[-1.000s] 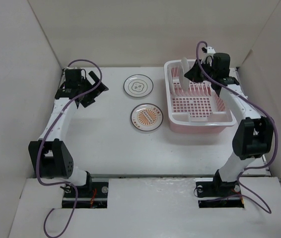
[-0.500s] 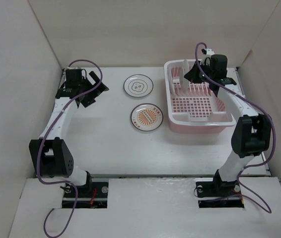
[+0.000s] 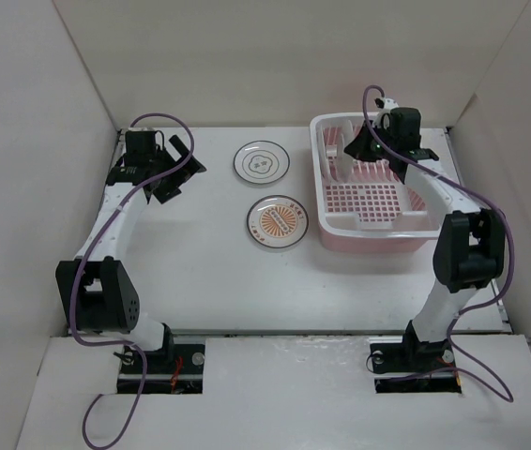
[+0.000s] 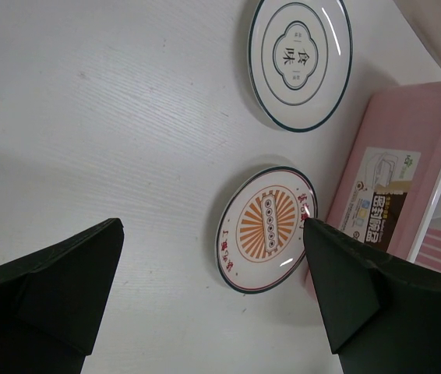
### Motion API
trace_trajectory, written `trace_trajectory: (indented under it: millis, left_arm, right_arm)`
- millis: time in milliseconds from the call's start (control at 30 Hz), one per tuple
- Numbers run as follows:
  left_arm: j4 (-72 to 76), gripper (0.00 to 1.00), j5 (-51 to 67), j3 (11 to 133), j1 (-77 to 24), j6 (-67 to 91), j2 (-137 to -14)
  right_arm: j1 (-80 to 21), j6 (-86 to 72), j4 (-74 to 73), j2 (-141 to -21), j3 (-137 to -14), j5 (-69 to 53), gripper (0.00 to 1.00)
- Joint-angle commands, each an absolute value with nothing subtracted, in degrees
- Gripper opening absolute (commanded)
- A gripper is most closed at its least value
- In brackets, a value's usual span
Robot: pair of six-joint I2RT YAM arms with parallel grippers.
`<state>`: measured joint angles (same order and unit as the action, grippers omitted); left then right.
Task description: Load the plates into the dish rack
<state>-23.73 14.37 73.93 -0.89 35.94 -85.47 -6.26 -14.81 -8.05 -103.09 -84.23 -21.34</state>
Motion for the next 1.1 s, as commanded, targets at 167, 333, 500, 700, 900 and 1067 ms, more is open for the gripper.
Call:
trace_trajectory:
  millis: [167,333,500,700,900,1067]
  left_arm:
    - [-21.9,0.99,15.2,74.1,-0.9,34.9,-85.1]
    - [-21.9,0.99,15.7,74.1,-0.9,34.9,-85.6]
    - [-20.7,0.99,15.7,73.5,-0.9,34.9,-85.6]
    - [-18.6,0.99,15.9,71.5,-0.3,34.9,-88.1]
    - [-15.9,0.99,18.3,74.9,-0.3,34.9,-94.2]
    - [-9.1,0.99,25.2,77.8,-0.3,35.4,-102.4]
  right_arm:
    - [-7.5,-15.3,-3.9,-102.7,-84.0,-18.0,0.08]
    - [-7.5,-14.8,-4.4,-102.7,-84.0,-18.0,0.36]
    - [-8.0,-14.8,-4.4,-102.7,-84.0,-18.0,0.60]
    - [-8.0,-14.8,-6.1,-97.7,-85.1,-14.9,0.89]
    - [-5.2,-14.8,-8.1,-91.6,-86.9,-13.5,1.00]
    - [-5.2,-14.8,-8.7,-84.7,-87.5,-15.4,1.00]
